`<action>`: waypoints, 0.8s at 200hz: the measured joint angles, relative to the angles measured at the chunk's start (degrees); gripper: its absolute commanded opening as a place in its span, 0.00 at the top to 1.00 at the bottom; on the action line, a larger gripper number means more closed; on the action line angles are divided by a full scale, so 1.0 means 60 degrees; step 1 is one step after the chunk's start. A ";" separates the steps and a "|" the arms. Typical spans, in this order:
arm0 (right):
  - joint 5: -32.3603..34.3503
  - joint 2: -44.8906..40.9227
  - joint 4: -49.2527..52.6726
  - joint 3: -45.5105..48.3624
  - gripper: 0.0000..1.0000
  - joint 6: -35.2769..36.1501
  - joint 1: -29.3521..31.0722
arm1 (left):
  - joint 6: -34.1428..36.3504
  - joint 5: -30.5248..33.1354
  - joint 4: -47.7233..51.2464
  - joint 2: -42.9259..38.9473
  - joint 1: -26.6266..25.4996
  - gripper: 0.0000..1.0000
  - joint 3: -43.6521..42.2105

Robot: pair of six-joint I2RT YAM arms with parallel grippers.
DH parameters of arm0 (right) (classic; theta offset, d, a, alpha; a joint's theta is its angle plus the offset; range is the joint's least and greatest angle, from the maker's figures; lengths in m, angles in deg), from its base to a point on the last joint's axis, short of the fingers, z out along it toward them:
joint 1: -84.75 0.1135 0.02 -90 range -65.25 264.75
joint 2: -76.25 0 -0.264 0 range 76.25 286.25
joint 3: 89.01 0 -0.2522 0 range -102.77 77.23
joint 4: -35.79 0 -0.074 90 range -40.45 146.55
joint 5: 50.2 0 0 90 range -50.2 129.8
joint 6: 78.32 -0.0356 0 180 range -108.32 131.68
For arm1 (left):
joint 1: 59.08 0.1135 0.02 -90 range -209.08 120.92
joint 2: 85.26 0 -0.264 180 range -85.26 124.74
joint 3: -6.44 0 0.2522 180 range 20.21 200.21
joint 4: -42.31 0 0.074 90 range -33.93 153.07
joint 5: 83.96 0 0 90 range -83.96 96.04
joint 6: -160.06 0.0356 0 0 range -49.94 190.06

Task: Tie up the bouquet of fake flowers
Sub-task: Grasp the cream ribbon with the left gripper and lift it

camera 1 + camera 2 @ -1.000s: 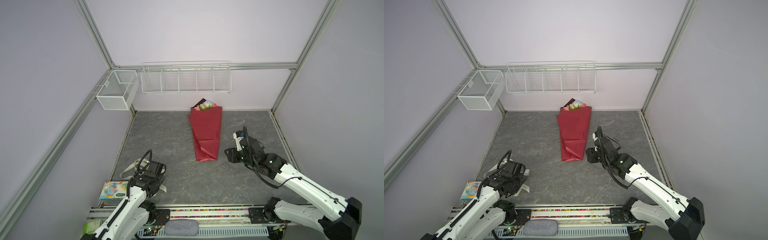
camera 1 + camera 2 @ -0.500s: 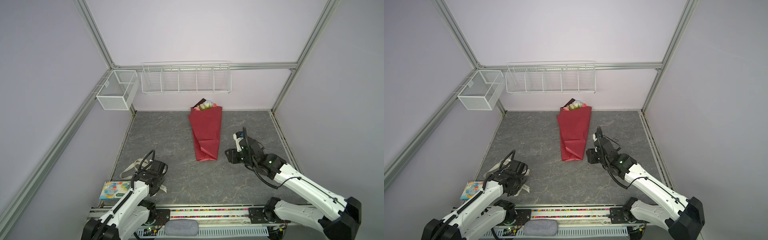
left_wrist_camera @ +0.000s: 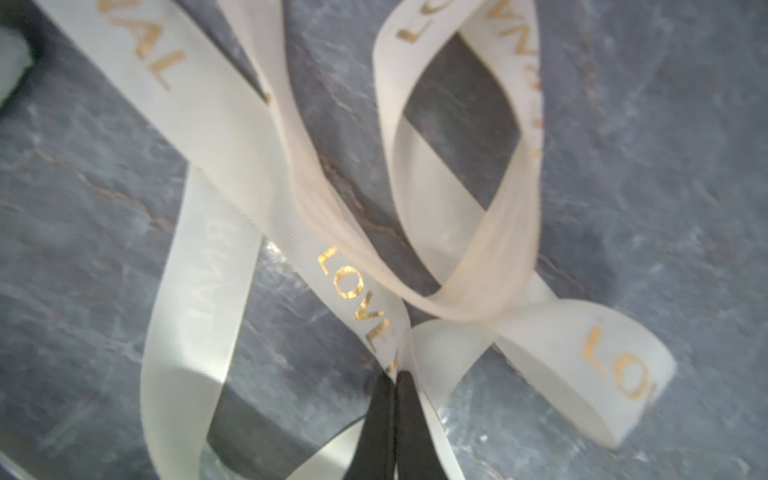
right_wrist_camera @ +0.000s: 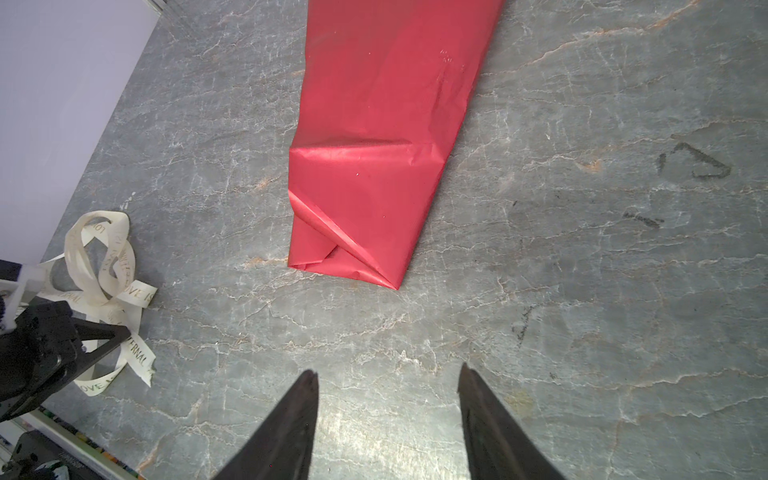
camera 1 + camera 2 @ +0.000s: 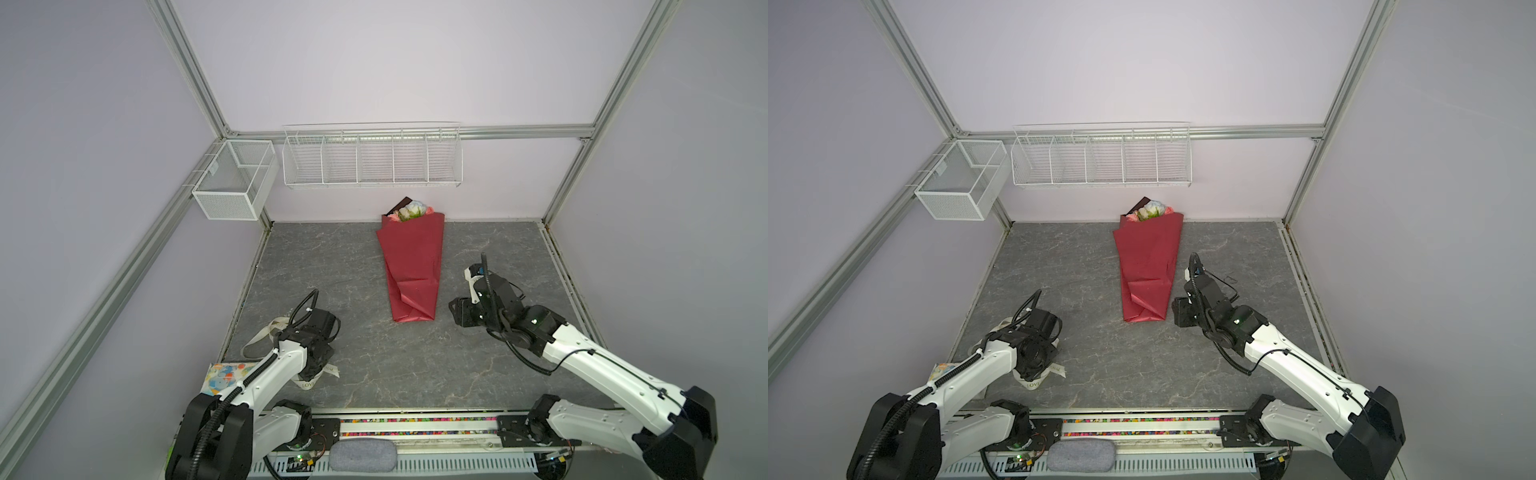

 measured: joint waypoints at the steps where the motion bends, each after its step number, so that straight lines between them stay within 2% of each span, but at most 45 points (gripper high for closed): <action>1: 0.0000 0.0004 0.0000 0.0000 0.42 0.0000 0.0000 | 0.0018 -0.0029 -0.0007 0.0000 0.0000 1.00 0.0004; 55: -0.0492 -0.0124 -0.0729 0.0375 0.41 0.0080 0.0000 | 0.0426 -0.0976 -0.0135 -0.0630 -0.0095 1.00 0.0288; 86: -0.1537 -0.0076 -0.1763 0.0856 0.41 0.0539 0.0146 | 0.0364 -0.1585 -0.0368 -0.1293 -0.1002 1.00 0.0852; 101: -0.1778 0.0113 -0.2335 0.0874 0.41 0.1100 0.0688 | 0.0328 -0.1814 -0.0572 -0.1330 -0.1541 1.00 0.1370; 136: -0.1486 0.0659 -0.3996 0.1104 0.42 0.3311 0.3027 | 0.0331 -0.2127 -0.0973 -0.0820 -0.2707 1.00 0.2696; 160: -0.1392 0.1344 -0.4779 0.1111 0.41 0.3909 0.3457 | 0.0331 -0.2331 -0.1275 -0.0379 -0.3162 1.00 0.3100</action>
